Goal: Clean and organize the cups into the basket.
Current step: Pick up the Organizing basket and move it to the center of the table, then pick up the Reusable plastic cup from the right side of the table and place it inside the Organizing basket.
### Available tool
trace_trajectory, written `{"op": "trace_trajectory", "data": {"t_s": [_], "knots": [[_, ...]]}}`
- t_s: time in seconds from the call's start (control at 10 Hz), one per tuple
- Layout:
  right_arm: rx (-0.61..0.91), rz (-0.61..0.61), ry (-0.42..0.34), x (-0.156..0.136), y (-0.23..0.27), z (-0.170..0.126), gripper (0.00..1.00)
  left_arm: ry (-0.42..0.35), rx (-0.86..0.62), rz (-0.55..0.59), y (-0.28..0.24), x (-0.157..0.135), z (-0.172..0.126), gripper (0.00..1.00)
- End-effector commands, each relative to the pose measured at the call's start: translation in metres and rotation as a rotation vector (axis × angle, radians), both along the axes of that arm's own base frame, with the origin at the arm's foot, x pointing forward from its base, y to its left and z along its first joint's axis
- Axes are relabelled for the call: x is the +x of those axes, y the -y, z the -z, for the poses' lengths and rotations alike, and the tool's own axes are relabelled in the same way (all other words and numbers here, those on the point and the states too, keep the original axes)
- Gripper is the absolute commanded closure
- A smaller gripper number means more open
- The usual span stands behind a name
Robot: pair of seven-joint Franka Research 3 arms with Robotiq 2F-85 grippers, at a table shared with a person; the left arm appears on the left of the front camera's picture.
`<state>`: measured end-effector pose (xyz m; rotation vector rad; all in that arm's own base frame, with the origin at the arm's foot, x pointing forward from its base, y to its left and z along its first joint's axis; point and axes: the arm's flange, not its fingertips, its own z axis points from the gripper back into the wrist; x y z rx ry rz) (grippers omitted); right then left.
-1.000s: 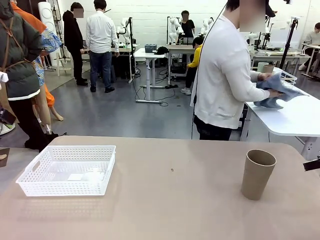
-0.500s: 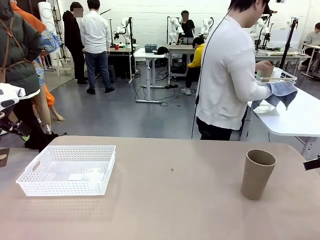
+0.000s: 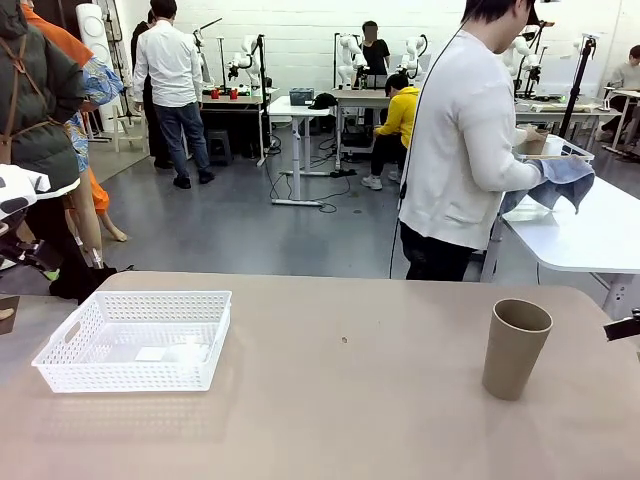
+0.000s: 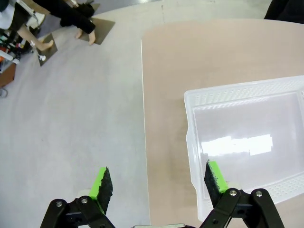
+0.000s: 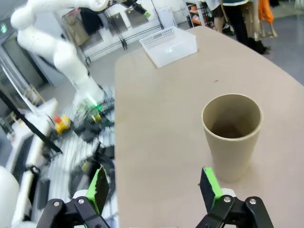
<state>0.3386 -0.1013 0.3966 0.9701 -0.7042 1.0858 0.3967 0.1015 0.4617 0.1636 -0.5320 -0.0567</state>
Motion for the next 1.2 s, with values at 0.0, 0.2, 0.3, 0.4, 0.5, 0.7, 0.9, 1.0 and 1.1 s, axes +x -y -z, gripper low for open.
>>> {"op": "trace_trajectory", "data": {"t_s": [0.0,0.2,0.3,0.4,0.5,0.7,0.9,1.0,1.1], "knots": [[-0.057,-0.053,0.181,0.015,-0.011,0.019,0.0,-0.055,-0.092,-0.018,-0.001,-0.016,-0.03,0.0],[-0.064,-0.062,0.223,0.021,-0.009,0.033,0.0,-0.084,-0.071,-0.03,0.003,-0.027,-0.045,0.0],[-0.066,-0.06,0.255,0.023,-0.009,0.038,0.0,-0.128,-0.056,-0.039,0.007,-0.027,-0.047,0.0],[-0.058,-0.066,0.278,0.026,-0.009,0.043,0.0,-0.172,-0.017,-0.053,0.015,-0.023,-0.041,0.0],[-0.05,-0.084,0.298,0.029,-0.01,0.048,0.0,-0.2,0.012,-0.065,0.022,-0.016,-0.035,0.0],[-0.062,-0.124,0.343,0.037,-0.017,0.063,0.0,-0.254,0.023,-0.075,0.028,0.0,-0.023,0.0],[-0.076,-0.154,0.341,0.045,-0.026,0.076,0.0,-0.27,-0.005,-0.132,0.028,0.012,-0.016,0.0],[-0.094,-0.178,0.34,0.048,-0.031,0.084,0.0,-0.252,-0.026,-0.162,0.025,0.016,-0.016,0.0],[-0.112,-0.189,0.34,0.052,-0.035,0.093,0.0,-0.253,-0.007,-0.078,0.029,0.002,-0.011,0.0]]}}
